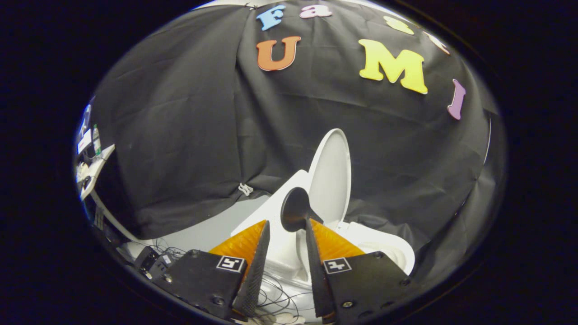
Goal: Open the toilet lid.
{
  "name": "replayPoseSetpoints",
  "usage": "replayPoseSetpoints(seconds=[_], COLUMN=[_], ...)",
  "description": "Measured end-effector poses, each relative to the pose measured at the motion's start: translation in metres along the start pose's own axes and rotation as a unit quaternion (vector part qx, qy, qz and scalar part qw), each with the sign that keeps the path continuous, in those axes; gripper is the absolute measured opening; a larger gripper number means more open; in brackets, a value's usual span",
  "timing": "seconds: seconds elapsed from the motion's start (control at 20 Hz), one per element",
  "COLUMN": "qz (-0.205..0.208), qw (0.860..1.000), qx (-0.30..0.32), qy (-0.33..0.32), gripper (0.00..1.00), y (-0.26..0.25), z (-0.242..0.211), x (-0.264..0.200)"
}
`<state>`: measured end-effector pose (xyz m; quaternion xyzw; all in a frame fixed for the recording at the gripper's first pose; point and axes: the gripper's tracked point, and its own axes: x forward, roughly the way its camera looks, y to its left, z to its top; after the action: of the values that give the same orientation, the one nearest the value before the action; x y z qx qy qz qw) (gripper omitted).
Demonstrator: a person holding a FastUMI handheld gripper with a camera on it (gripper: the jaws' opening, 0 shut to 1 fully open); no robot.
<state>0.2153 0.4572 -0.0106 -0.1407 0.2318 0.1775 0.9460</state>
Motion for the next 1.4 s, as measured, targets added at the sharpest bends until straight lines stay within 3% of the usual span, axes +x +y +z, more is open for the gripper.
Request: replayPoseSetpoints(seconds=[0.25,0.5,0.7,0.9,1.4], qz=[-0.02,-0.029,-0.054,-0.072,-0.124], qw=[0.999,0.997,0.992,0.987,0.968], qx=[0.009,0.056,0.066,0.066,0.108], qy=[-0.046,-0.054,-0.097,-0.125,-0.191], gripper=[0.7,0.7,0.7,1.0,0.99], y=[-0.036,-0.086,-0.134,-0.169,-0.25], z=[-0.003,-0.031,-0.048,-0.08,-0.162], x=[-0.037,-0.073,-0.111,-0.145,-0.228])
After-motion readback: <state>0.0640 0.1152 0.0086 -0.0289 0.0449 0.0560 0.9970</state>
